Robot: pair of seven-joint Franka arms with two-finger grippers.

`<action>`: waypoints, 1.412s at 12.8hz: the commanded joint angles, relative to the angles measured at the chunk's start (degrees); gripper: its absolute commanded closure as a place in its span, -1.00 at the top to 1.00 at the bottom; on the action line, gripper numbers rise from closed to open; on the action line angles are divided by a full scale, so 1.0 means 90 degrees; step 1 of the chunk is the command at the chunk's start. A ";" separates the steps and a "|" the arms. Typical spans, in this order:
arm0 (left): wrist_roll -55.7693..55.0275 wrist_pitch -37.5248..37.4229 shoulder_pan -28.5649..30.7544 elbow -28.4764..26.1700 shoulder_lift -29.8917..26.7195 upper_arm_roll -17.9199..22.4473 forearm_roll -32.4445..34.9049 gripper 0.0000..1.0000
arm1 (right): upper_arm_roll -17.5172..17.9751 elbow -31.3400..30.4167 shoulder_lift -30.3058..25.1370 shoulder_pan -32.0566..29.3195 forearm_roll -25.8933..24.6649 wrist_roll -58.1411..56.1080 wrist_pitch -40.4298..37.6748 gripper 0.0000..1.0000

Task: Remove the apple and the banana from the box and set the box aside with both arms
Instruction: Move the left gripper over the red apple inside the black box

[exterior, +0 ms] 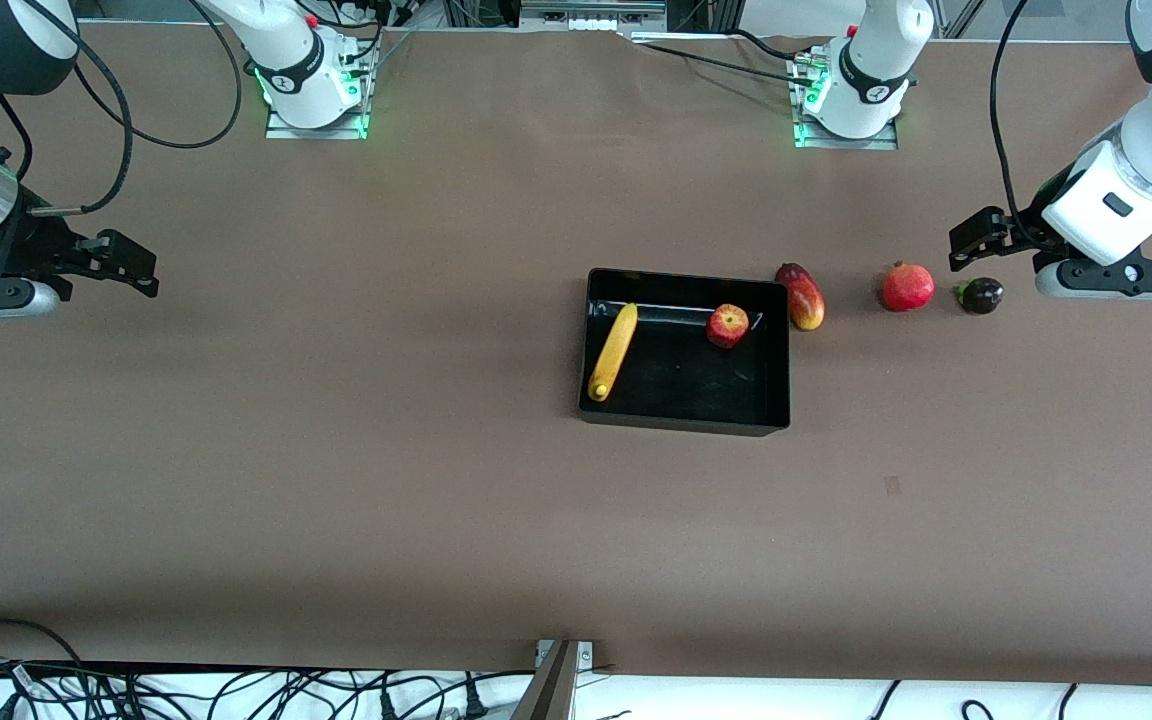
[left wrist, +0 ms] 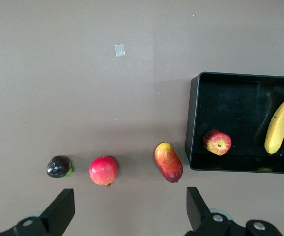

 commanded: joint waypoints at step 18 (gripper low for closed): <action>-0.2492 0.1362 -0.1337 -0.0821 0.1804 -0.0904 0.0042 1.00 | 0.0065 0.0104 0.0038 -0.0067 -0.0014 -0.0009 0.0024 1.00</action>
